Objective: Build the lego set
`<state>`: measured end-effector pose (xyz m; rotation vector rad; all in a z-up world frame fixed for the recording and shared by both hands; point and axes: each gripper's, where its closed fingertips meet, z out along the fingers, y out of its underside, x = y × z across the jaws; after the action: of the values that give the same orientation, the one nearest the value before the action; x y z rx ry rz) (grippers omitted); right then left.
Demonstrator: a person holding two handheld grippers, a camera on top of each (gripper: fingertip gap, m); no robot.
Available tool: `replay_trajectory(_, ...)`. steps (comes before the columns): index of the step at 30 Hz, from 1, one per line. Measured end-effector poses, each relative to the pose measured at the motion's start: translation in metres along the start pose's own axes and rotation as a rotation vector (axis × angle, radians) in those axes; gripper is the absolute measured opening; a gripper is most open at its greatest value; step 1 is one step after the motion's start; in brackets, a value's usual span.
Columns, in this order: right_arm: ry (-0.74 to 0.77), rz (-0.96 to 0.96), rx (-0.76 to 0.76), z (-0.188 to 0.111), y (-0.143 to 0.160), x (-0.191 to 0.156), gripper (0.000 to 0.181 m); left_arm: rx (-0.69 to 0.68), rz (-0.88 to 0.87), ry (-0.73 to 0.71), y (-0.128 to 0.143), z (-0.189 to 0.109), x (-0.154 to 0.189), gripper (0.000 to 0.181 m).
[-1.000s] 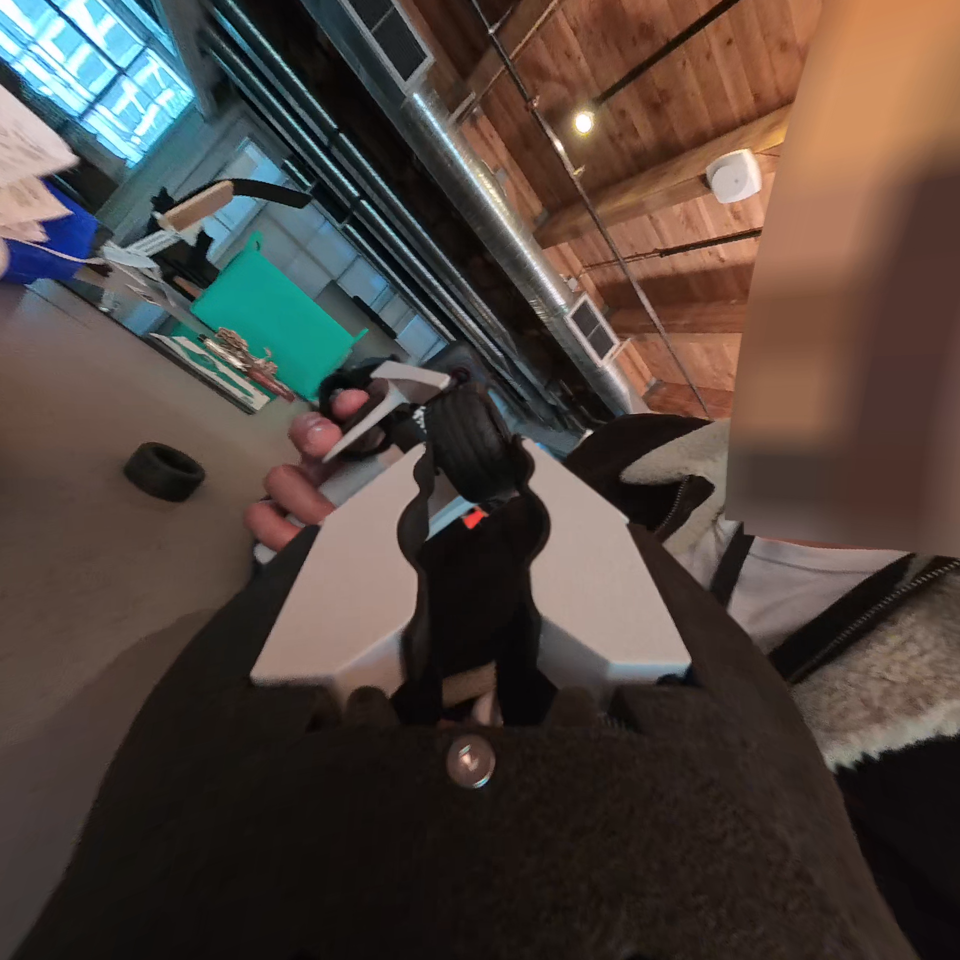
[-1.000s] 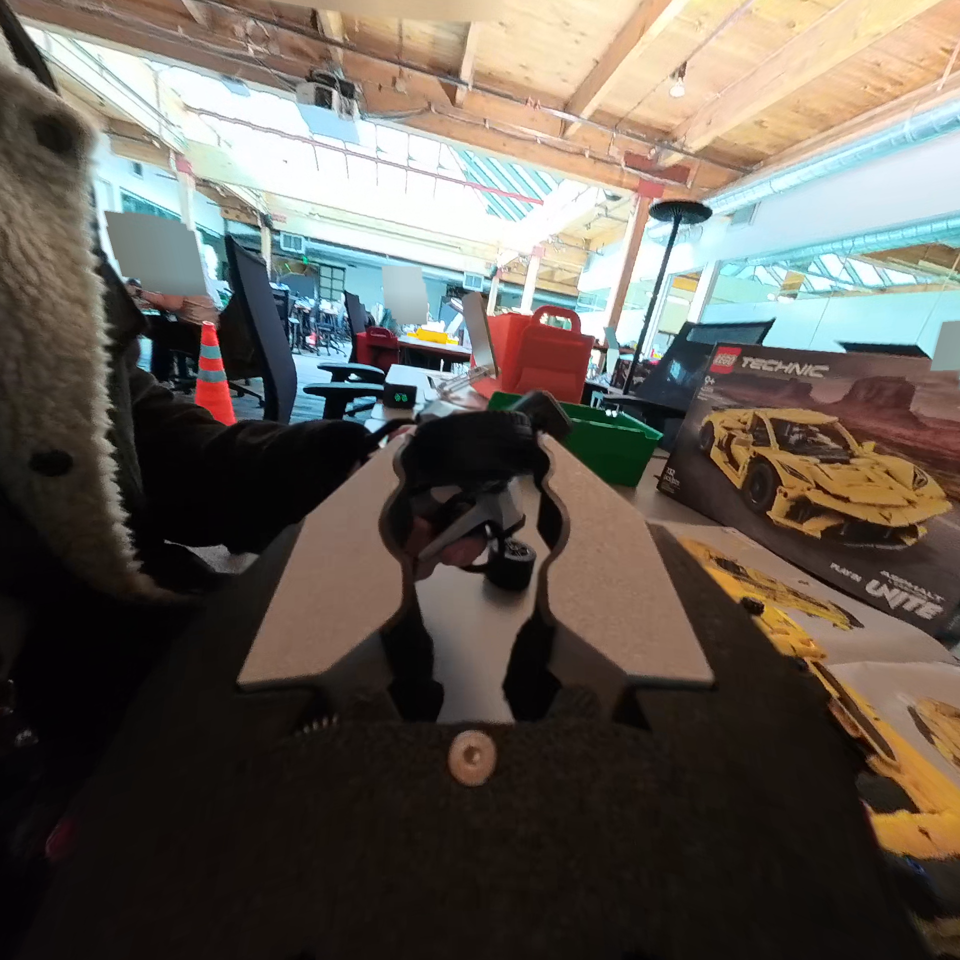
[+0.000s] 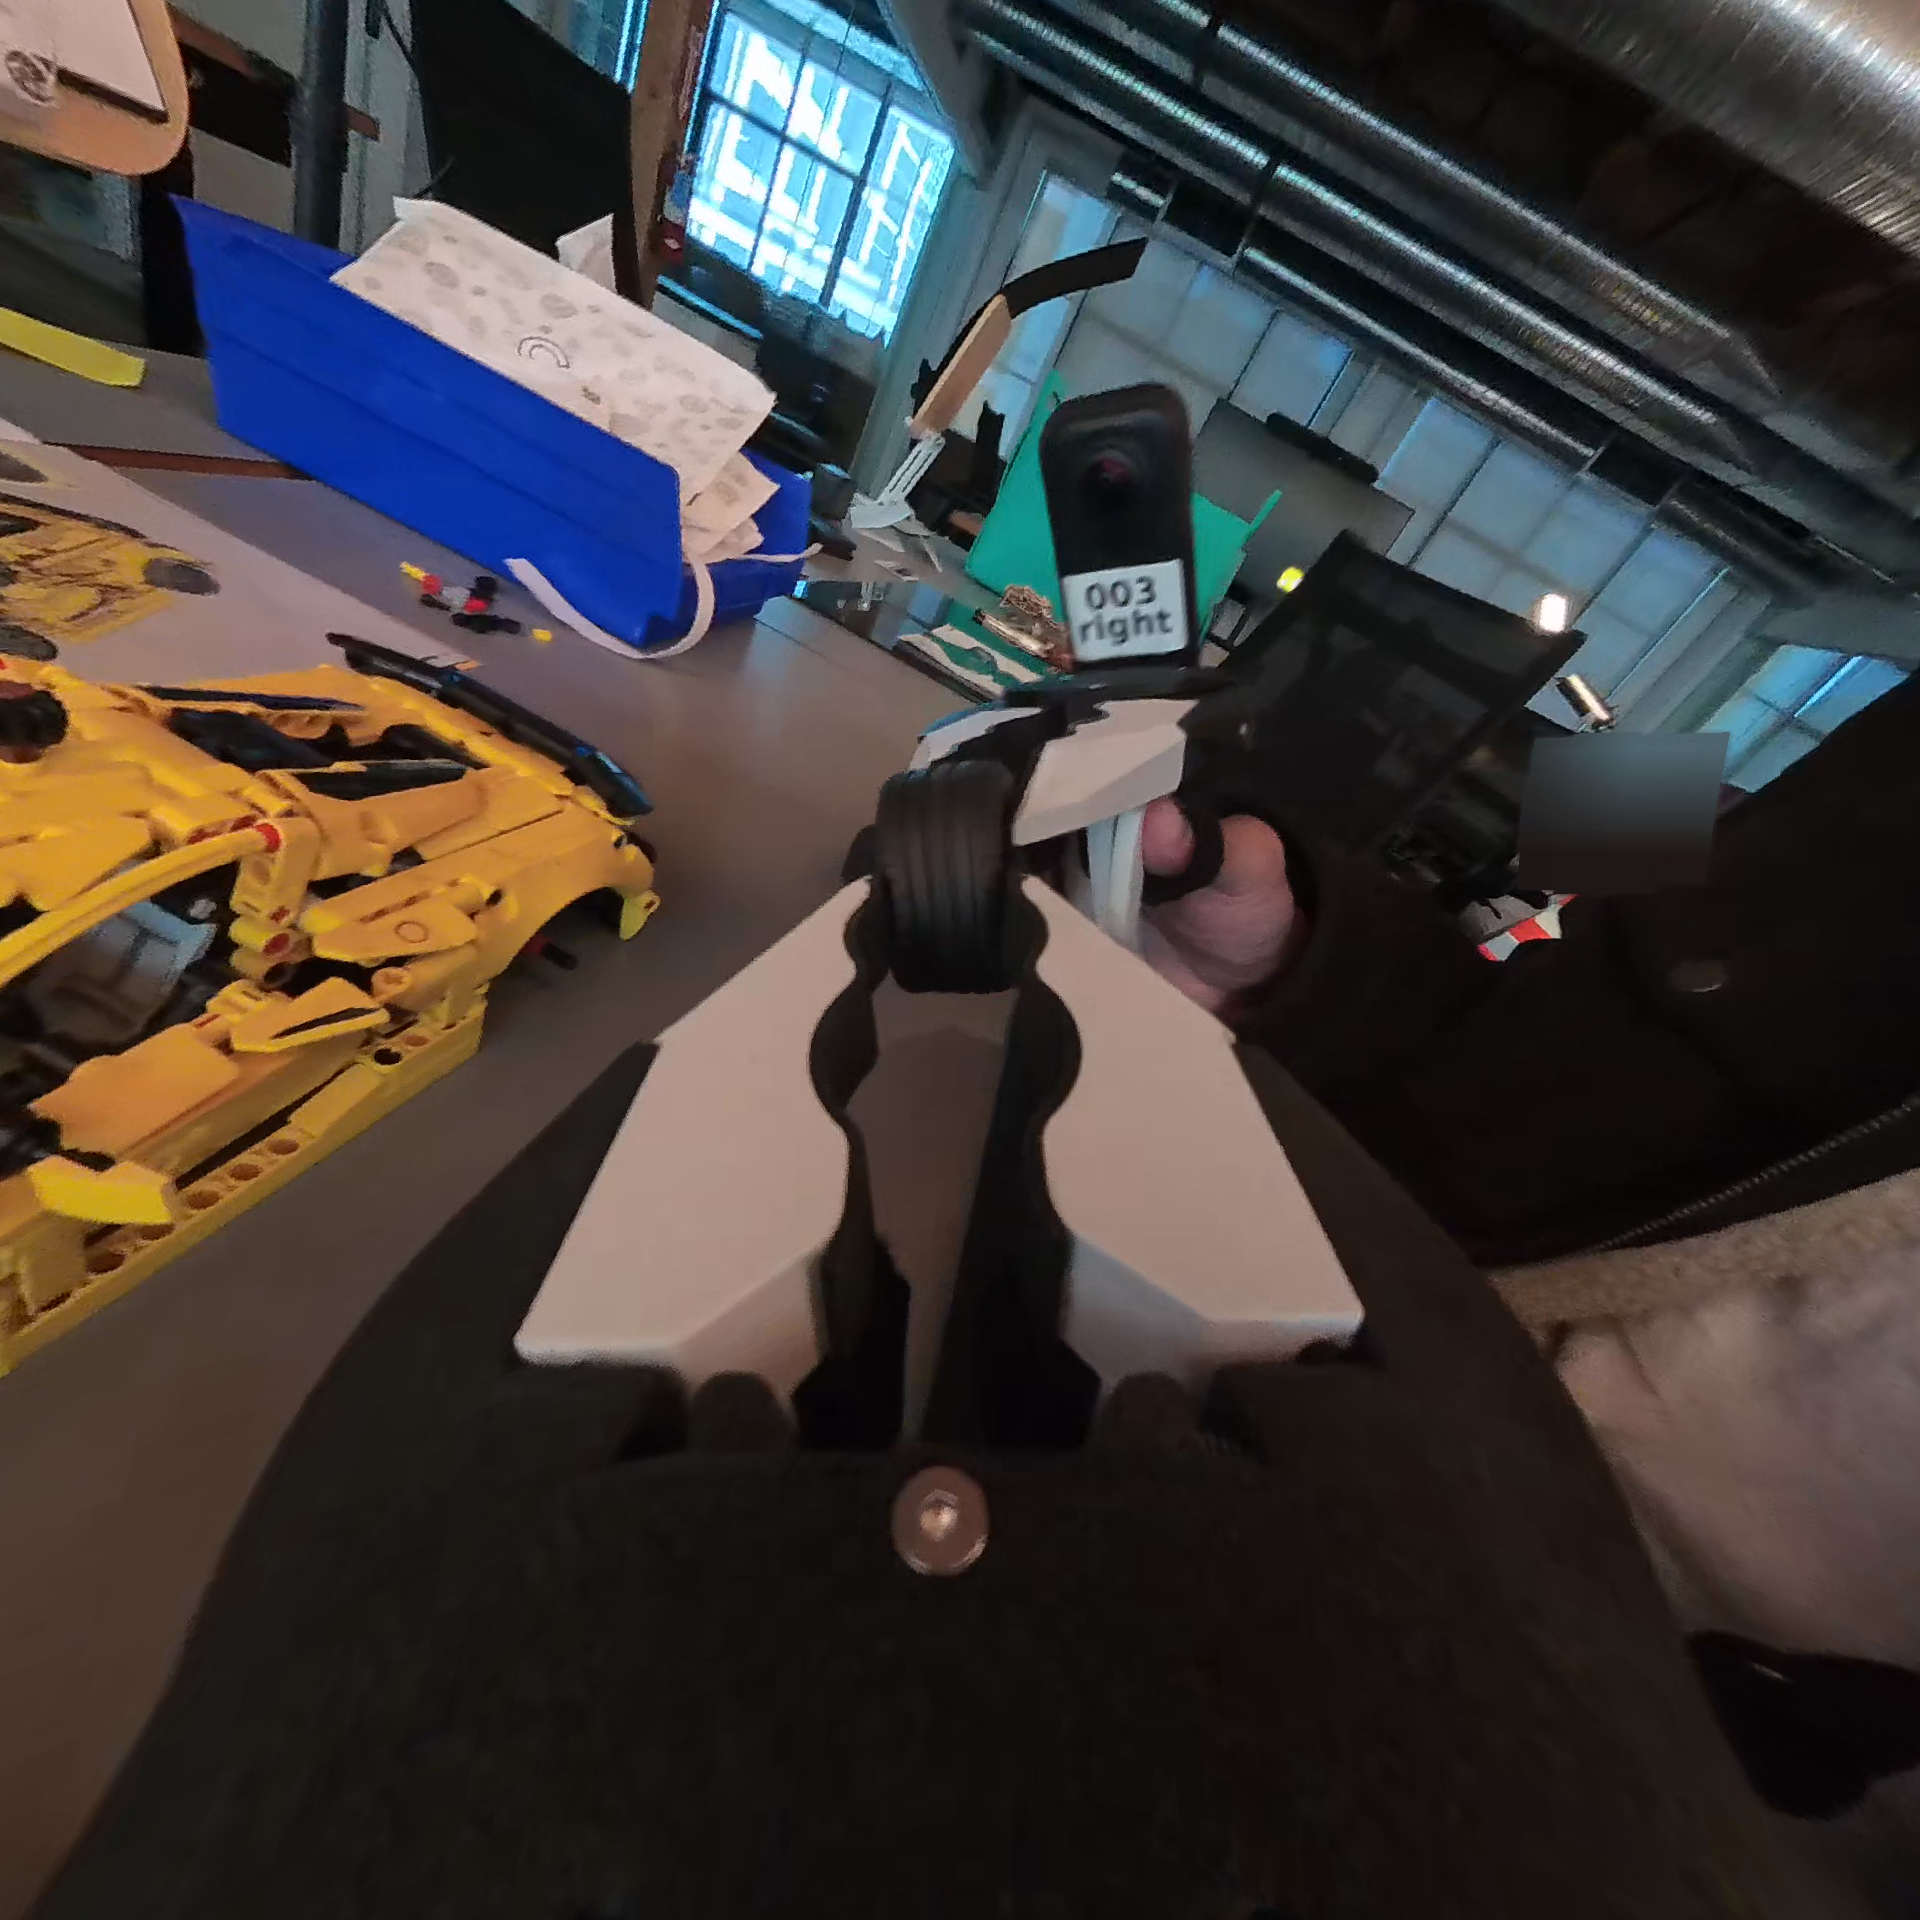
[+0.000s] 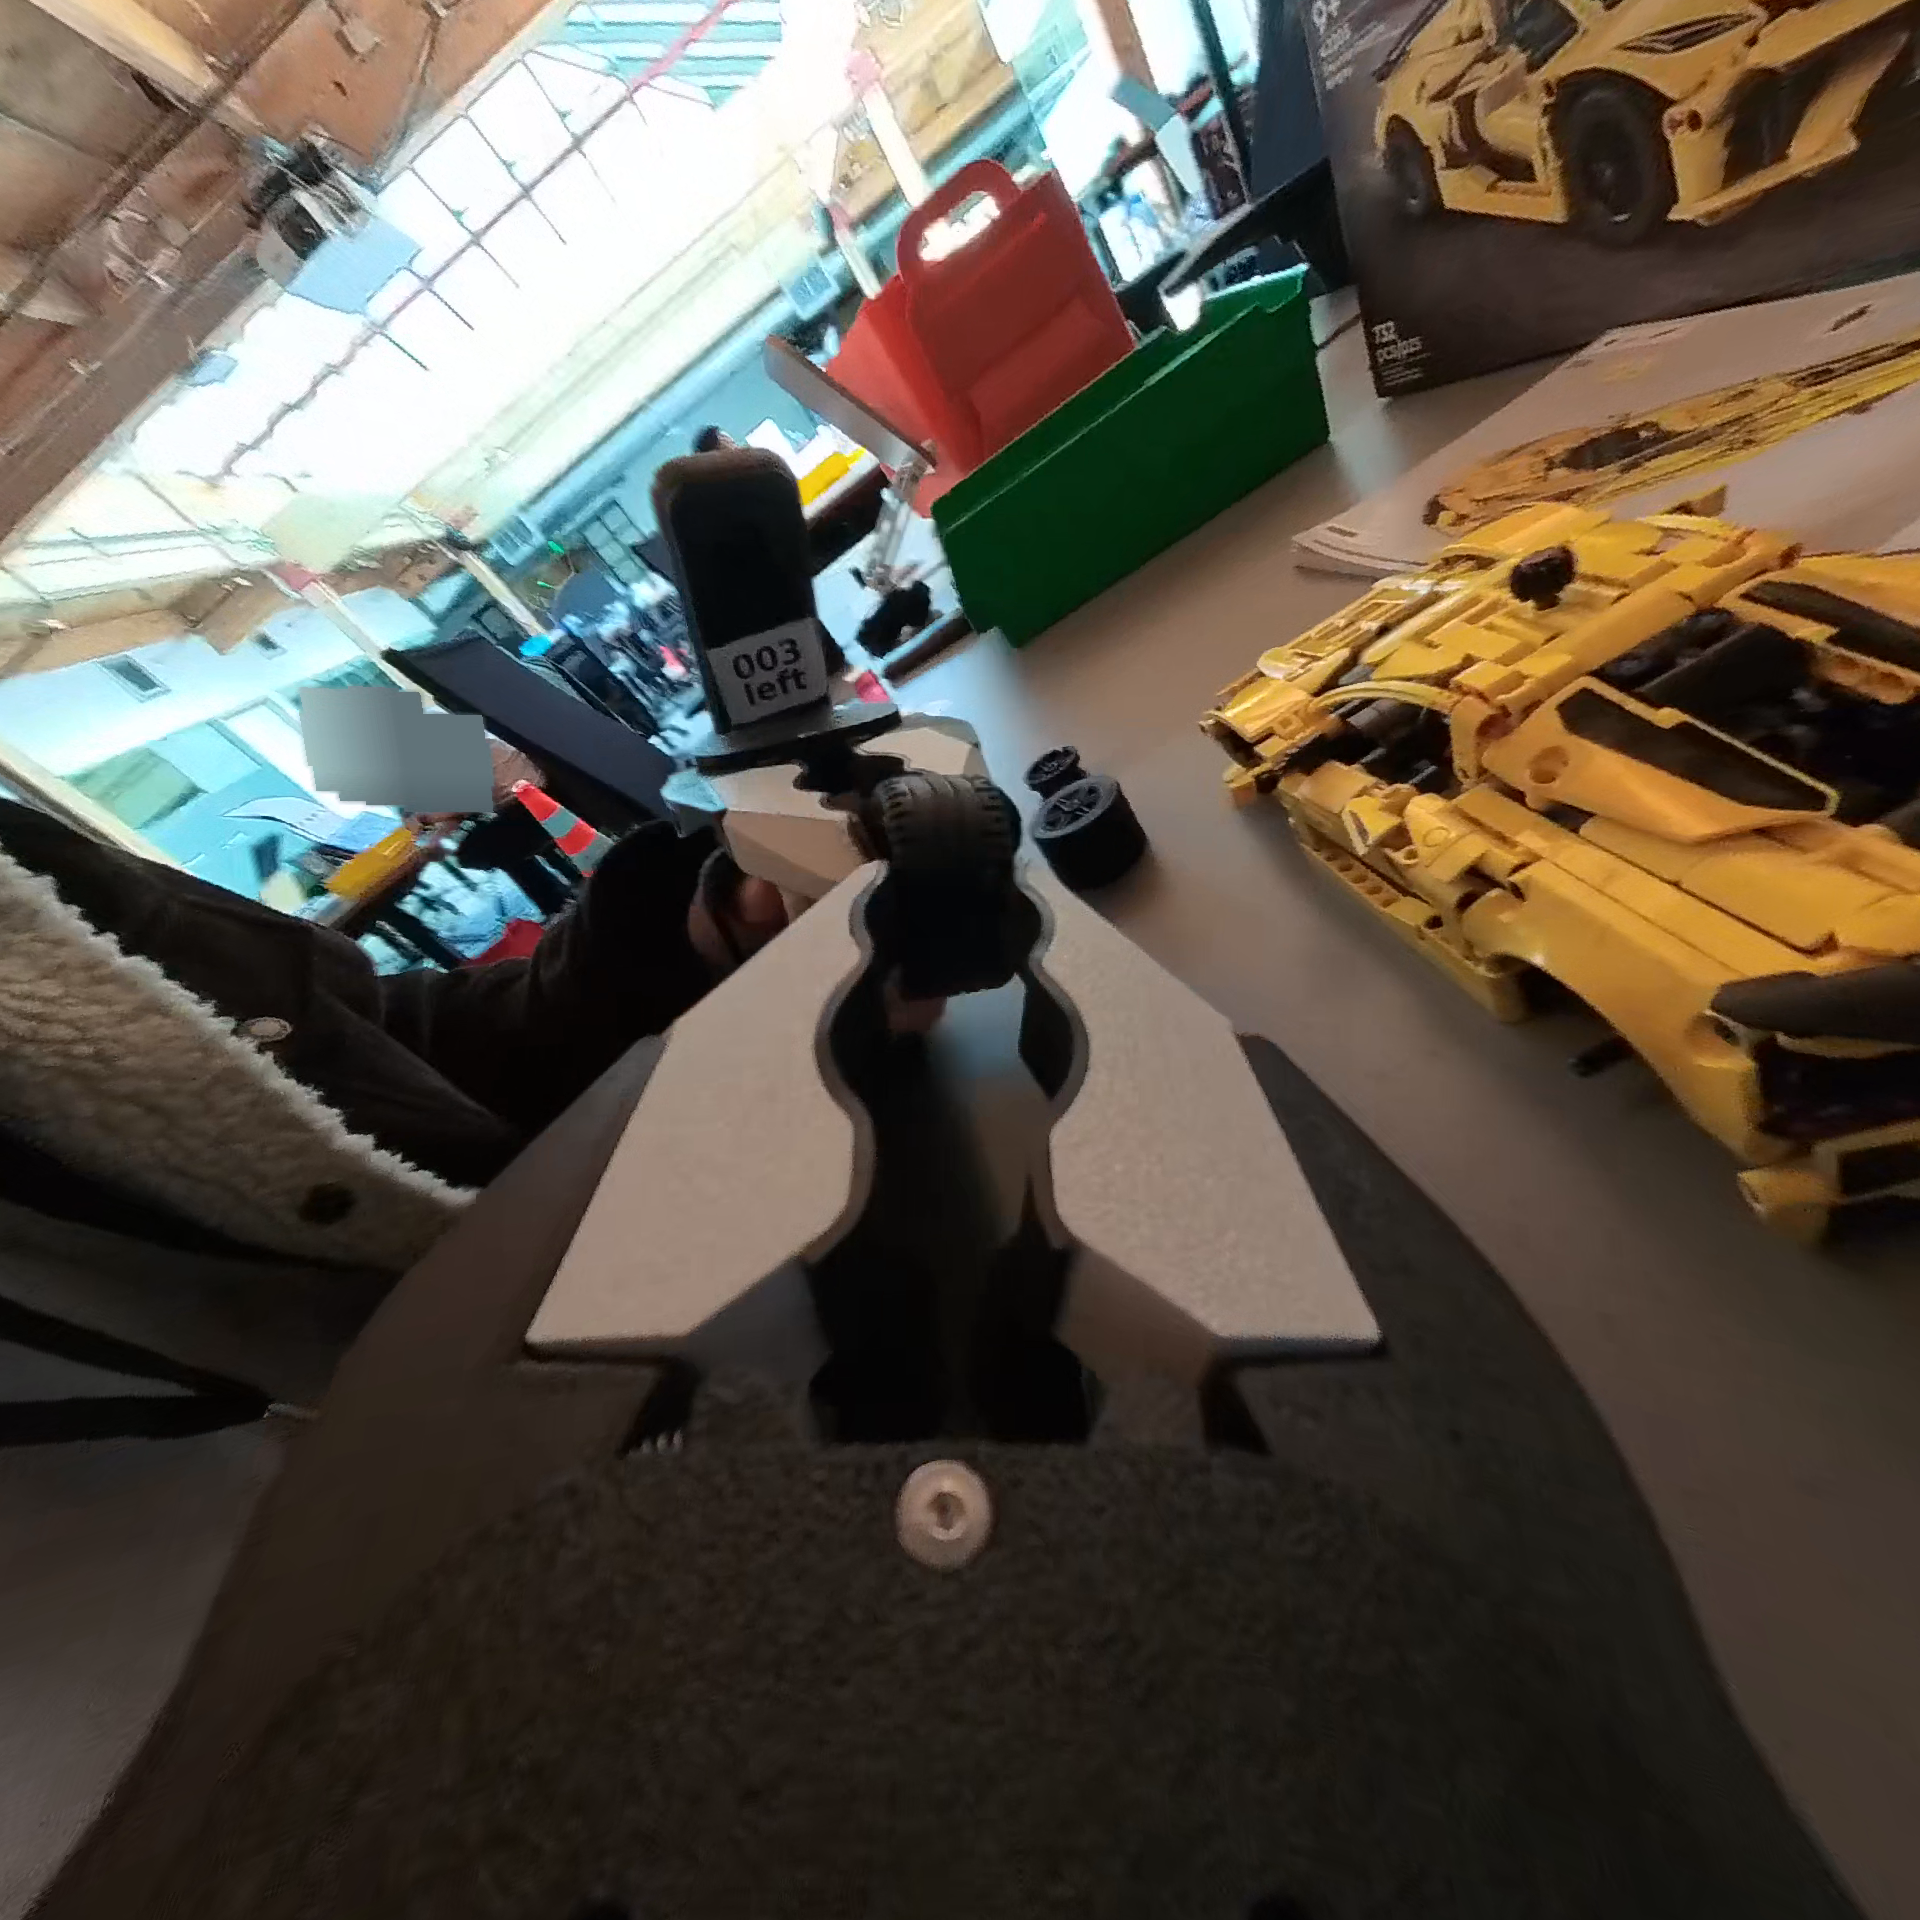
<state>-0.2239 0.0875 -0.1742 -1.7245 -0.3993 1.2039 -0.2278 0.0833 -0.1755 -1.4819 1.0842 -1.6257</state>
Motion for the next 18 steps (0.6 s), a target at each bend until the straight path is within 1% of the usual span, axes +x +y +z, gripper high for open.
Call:
replay_trajectory(4,-0.134,0.114,0.041,-0.002,-0.006,-0.010,0.021,0.045,-0.007,0.088,-0.007,-0.002,0.012,0.025)
replay_trajectory(7,-0.174,0.164,0.056,-0.003,-0.007,-0.012,0.021,0.040,-0.039,0.120,-0.006,-0.002,0.014,0.026)
replay_trajectory(10,-0.179,0.166,0.074,-0.002,-0.009,-0.011,0.022,0.041,-0.053,0.107,-0.006,-0.003,0.011,0.025)
replay_trajectory(11,-0.175,0.146,0.102,-0.003,-0.013,-0.010,0.029,0.050,-0.061,0.098,-0.007,-0.004,0.009,0.024)
replay_trajectory(12,-0.153,0.109,0.137,-0.005,-0.018,-0.008,0.036,0.068,-0.078,0.090,-0.010,-0.006,0.006,0.024)
replay_trajectory(14,-0.036,-0.043,0.171,-0.007,-0.023,0.000,0.052,0.109,-0.156,0.083,-0.015,-0.011,-0.003,0.024)
replay_trajectory(15,0.047,-0.161,0.151,-0.005,-0.021,0.003,0.056,0.131,-0.206,0.084,-0.018,-0.013,-0.008,0.024)
replay_trajectory(18,0.287,-0.622,0.078,0.010,-0.012,0.006,0.073,0.152,-0.355,0.088,-0.017,-0.015,-0.022,0.024)
